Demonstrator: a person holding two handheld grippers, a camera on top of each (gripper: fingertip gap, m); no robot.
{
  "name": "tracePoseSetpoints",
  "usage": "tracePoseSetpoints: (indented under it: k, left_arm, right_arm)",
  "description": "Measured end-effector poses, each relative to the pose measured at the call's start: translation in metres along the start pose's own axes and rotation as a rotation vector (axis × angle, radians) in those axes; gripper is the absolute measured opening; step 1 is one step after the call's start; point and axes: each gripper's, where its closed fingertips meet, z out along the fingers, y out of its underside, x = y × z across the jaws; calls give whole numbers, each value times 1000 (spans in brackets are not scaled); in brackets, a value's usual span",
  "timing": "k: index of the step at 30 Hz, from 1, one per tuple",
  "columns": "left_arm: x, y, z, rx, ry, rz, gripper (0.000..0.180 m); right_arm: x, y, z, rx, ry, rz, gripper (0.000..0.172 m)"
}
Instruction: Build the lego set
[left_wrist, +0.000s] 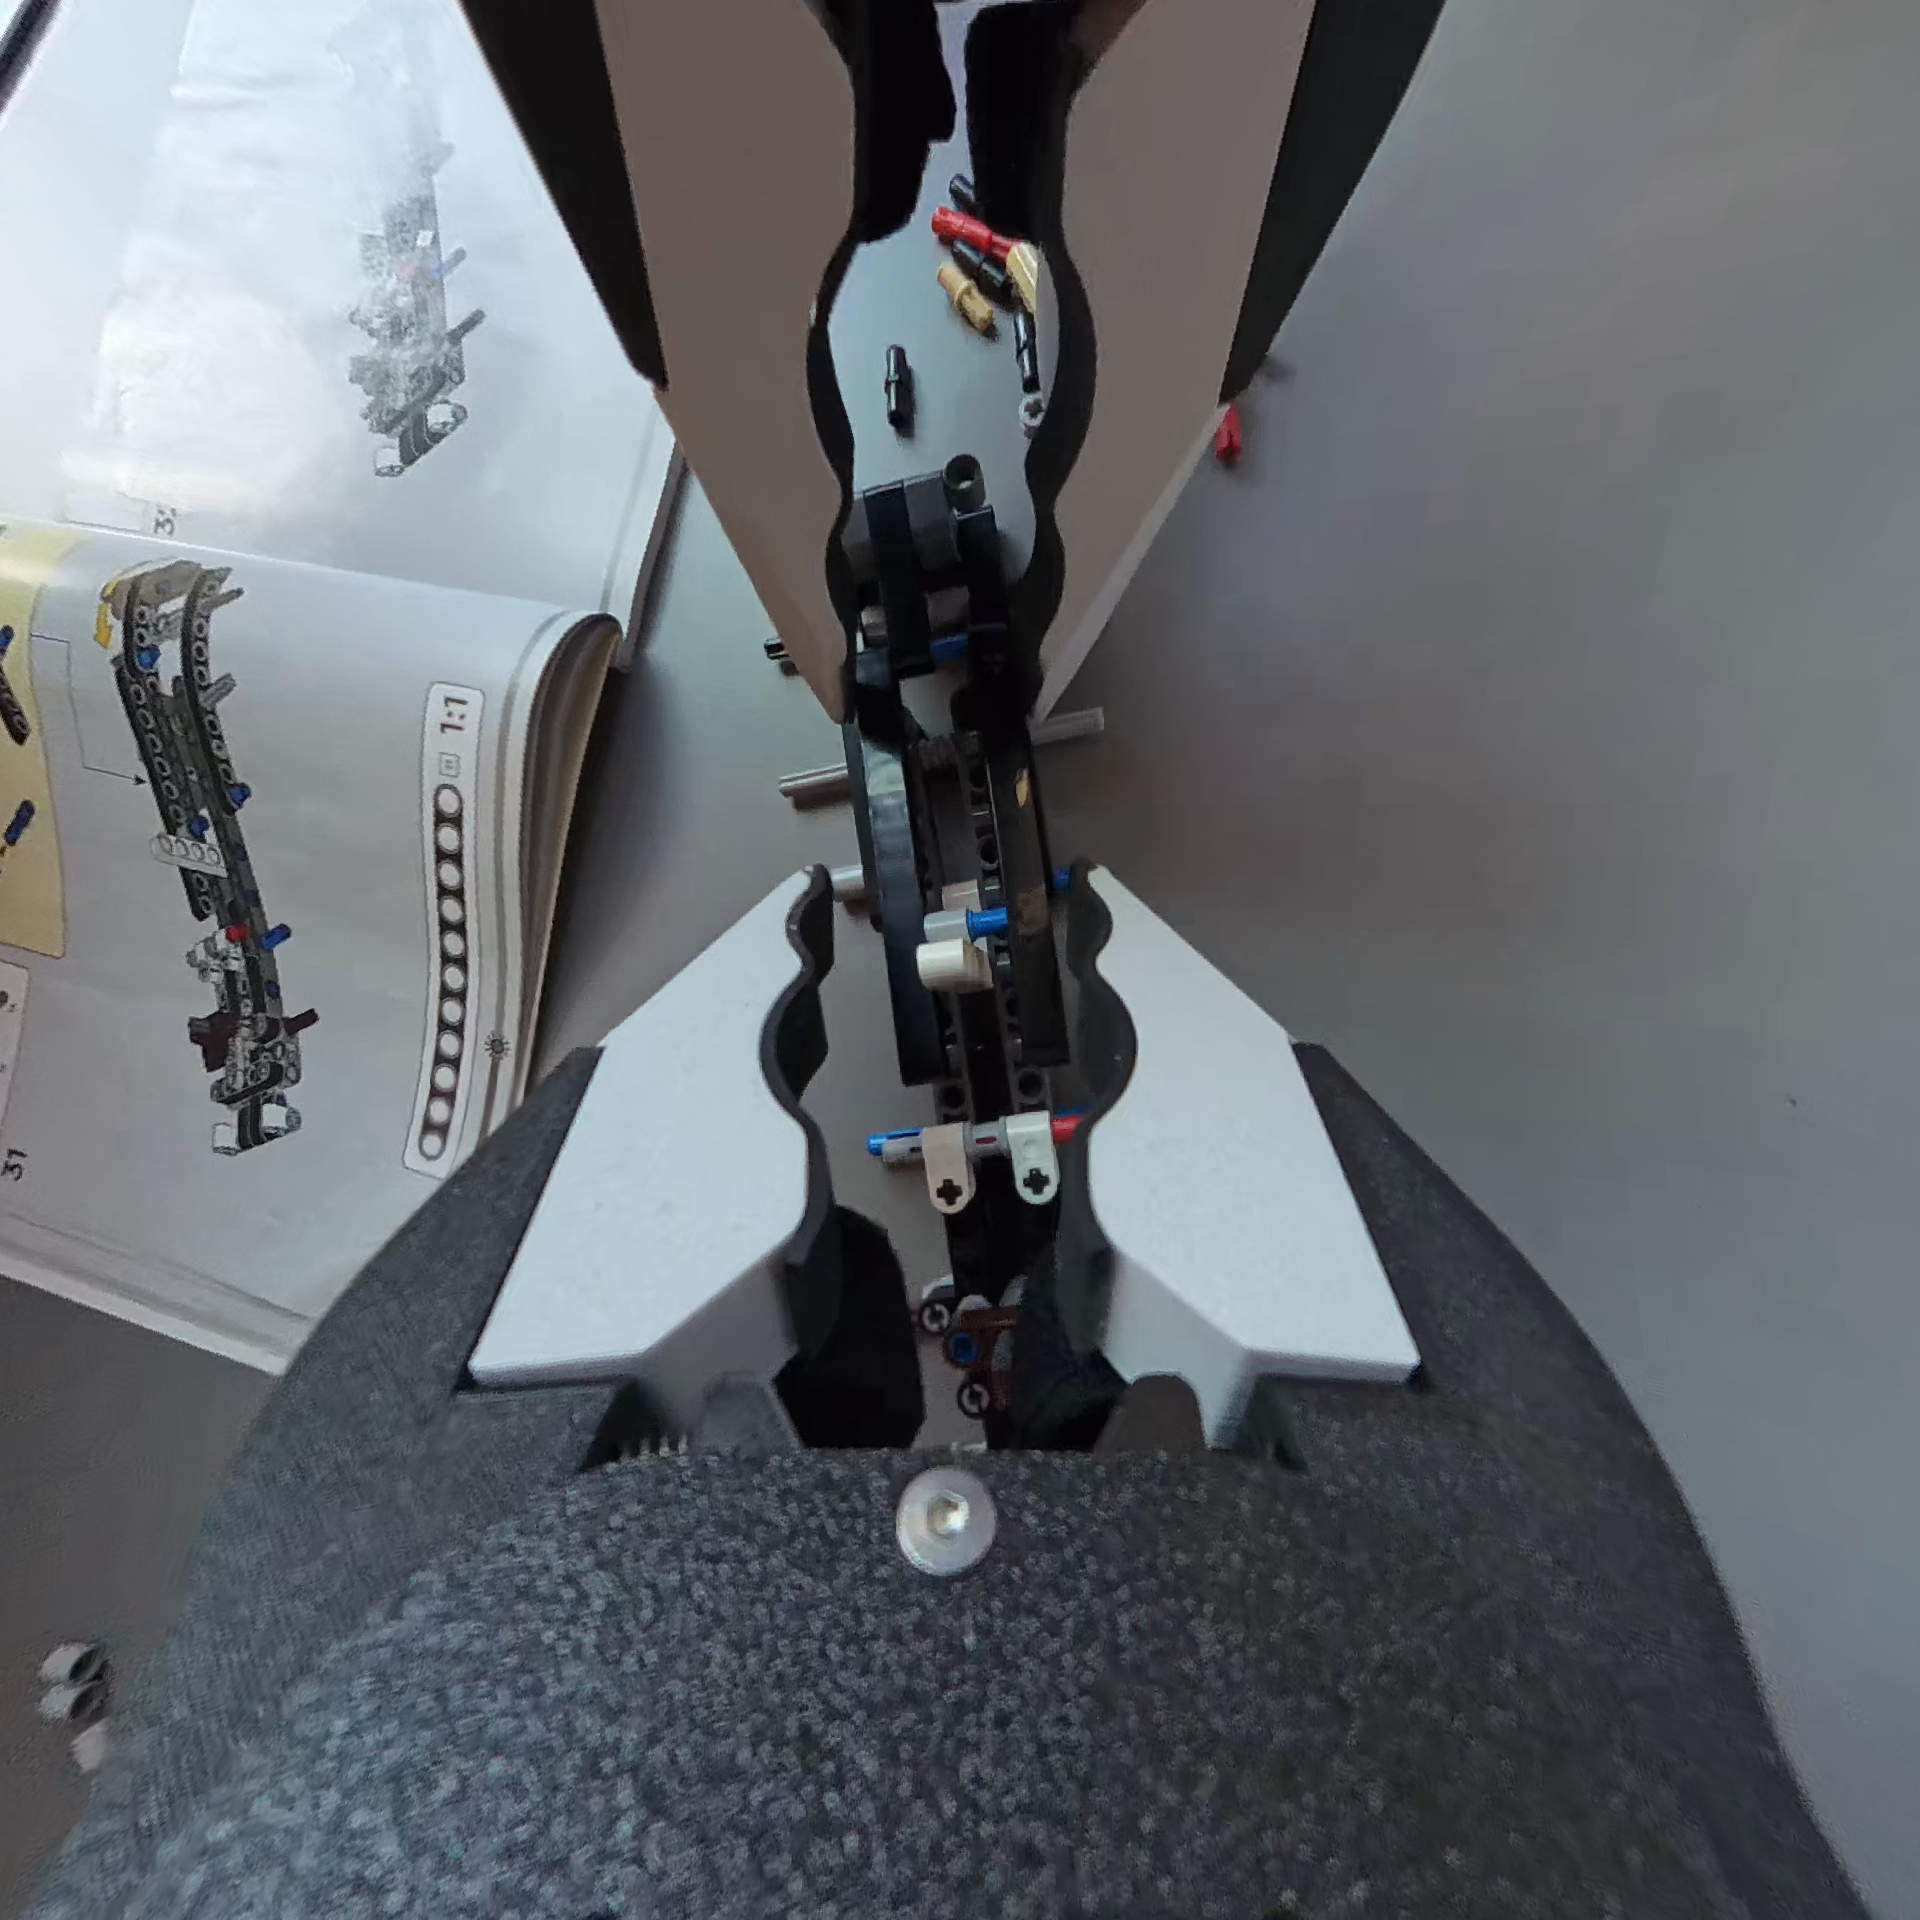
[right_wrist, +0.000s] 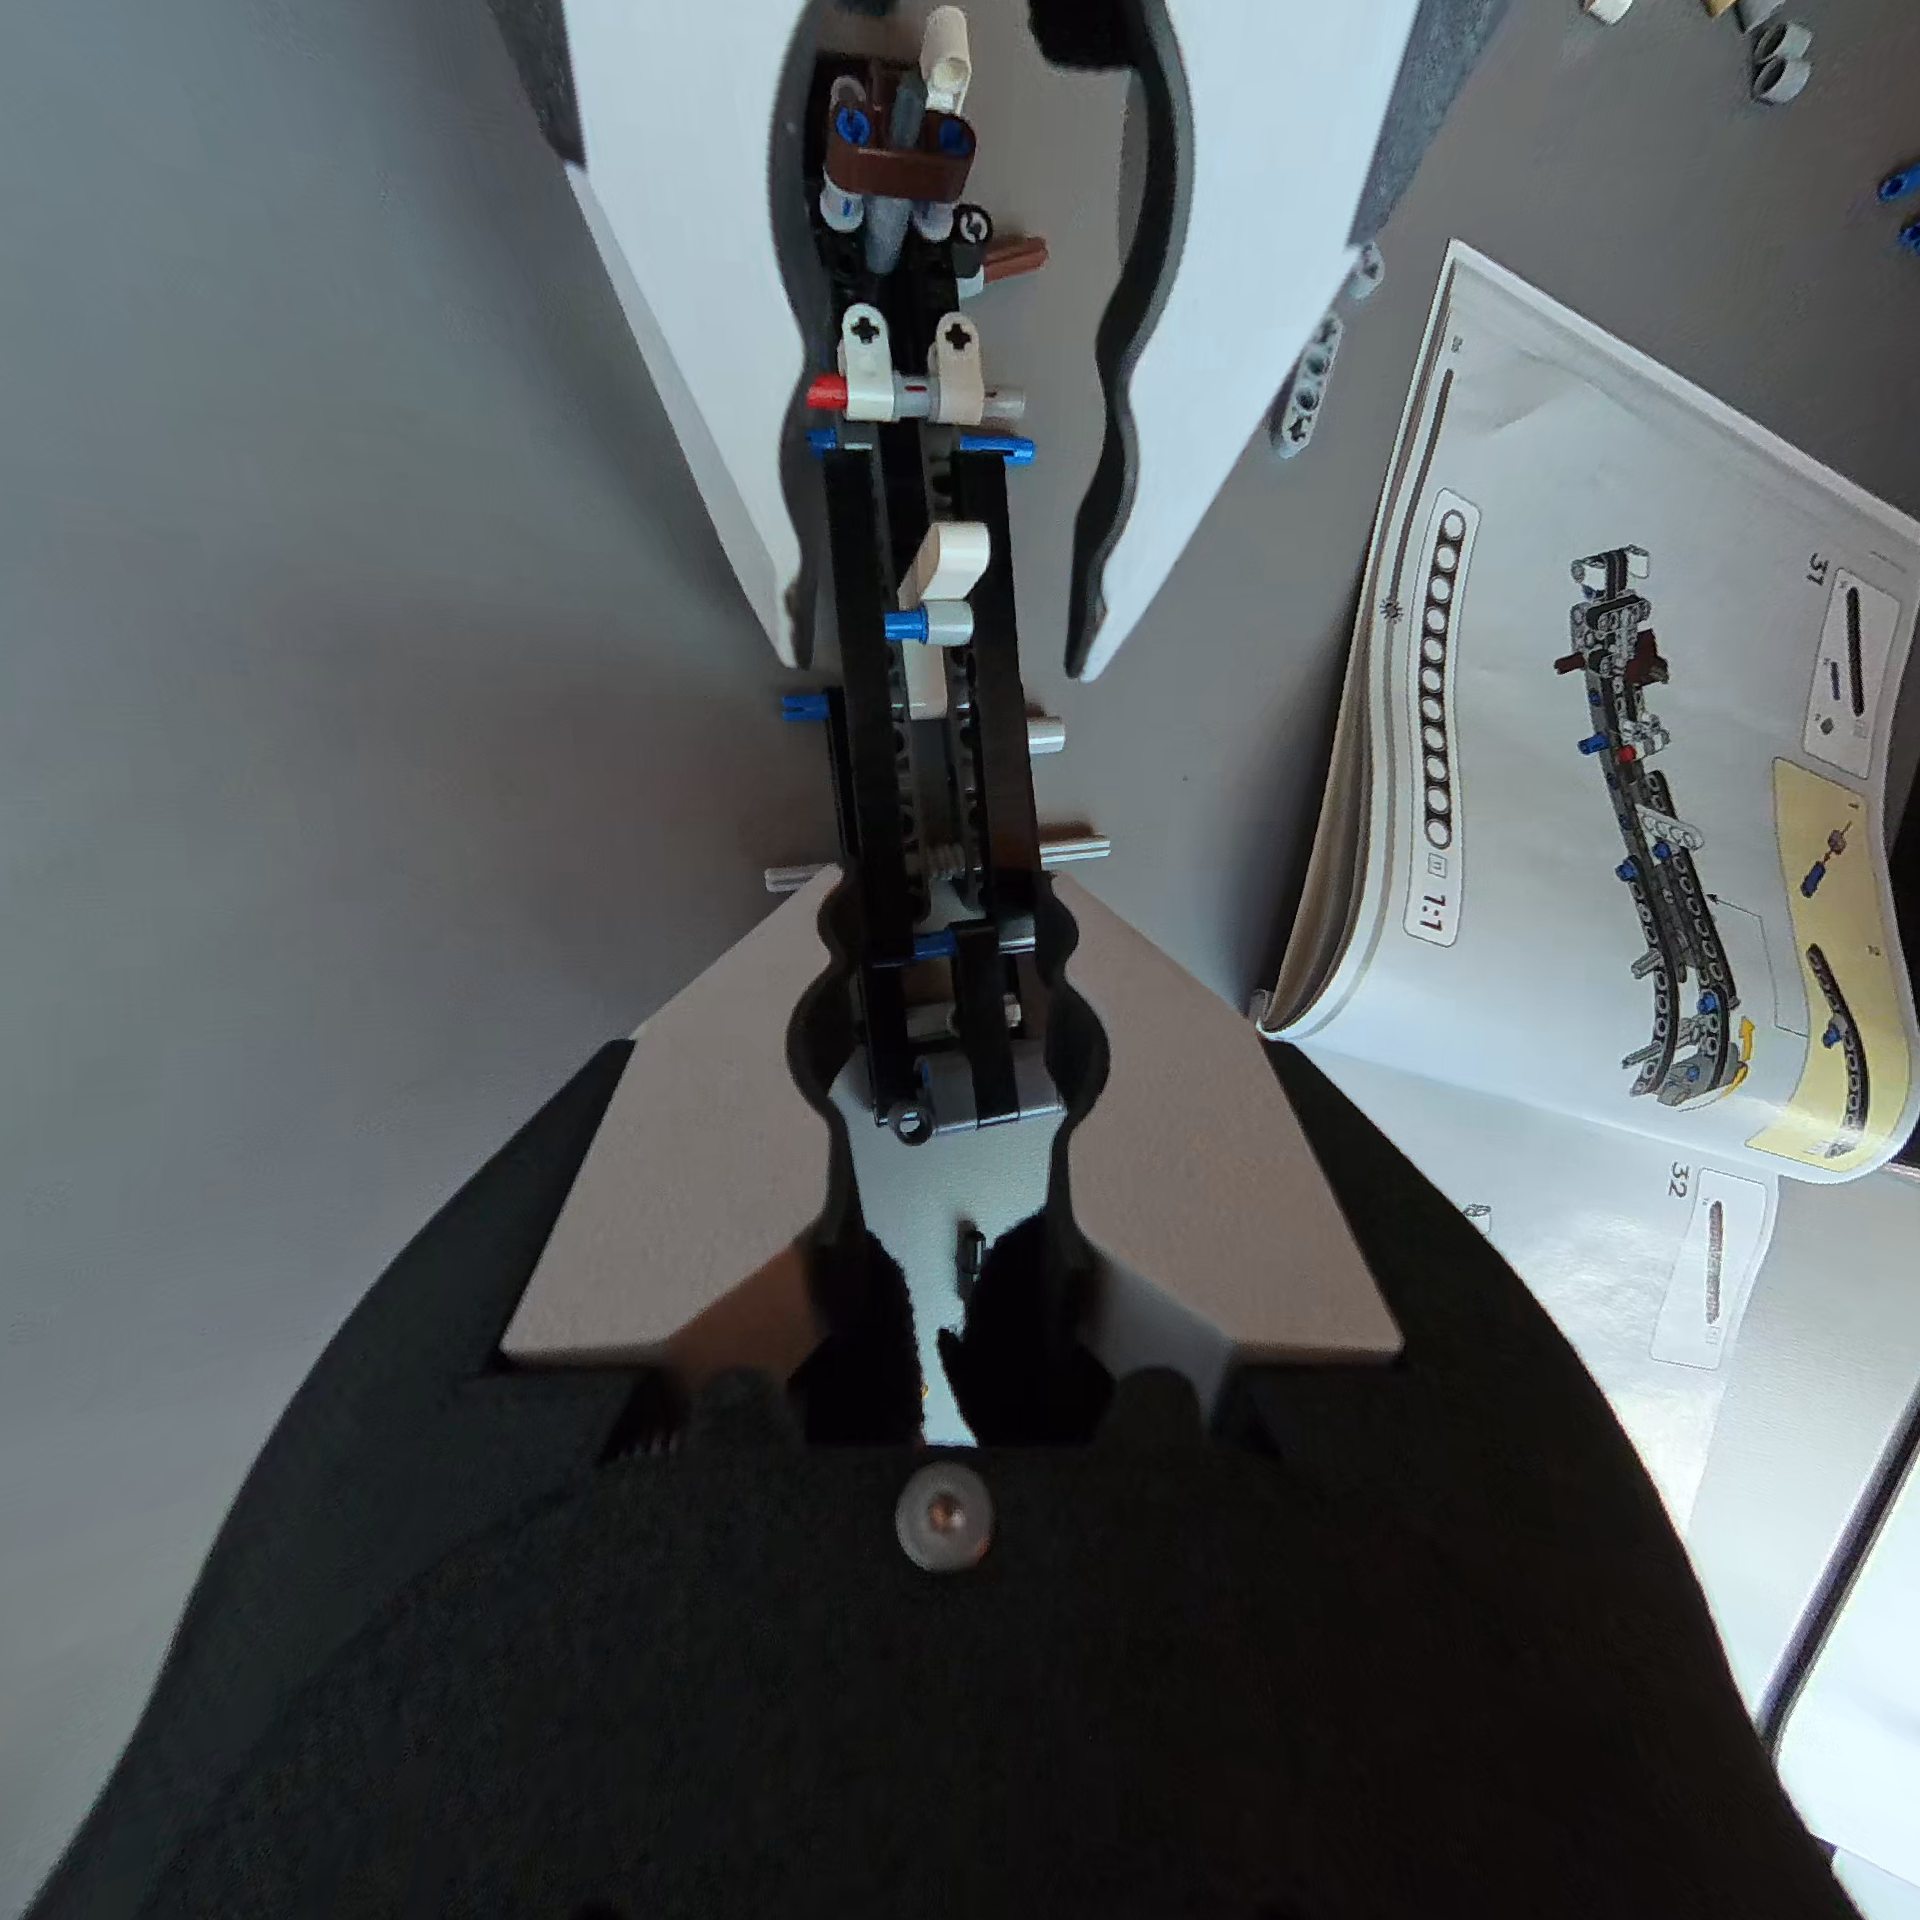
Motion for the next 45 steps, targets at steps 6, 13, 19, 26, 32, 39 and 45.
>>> tracePoseSetpoints:
  k: [6, 13, 19, 26, 32, 39, 45]
  left_arm:
    - [2, -2, 16, -42, 40, 13, 34]
    - [2, -4, 17, -17, 66, -57, 32]
    - [2, -7, 18, 12, 100, -103, 32]
    - [3, -9, 18, 40, 106, -122, 32]
    - [3, -9, 18, 54, 116, -123, 31]
    - [3, -7, 17, 58, 117, -127, 31]
    - [3, -7, 16, 63, 90, -95, 31]
  right_arm:
    - [0, 0, 0, 6, -1, 4, 30]
    - [0, 1, -1, 32, -16, 18, 30]
    - [0, 2, -2, 38, -49, 46, 29]
    - [0, 3, -3, 61, -66, 61, 29]
    - [-1, 10, -5, 59, -84, 81, 33]
    - [-3, 7, 0, 90, -96, 81, 33]
    - [-2, 6, 0, 95, -59, 50, 31]
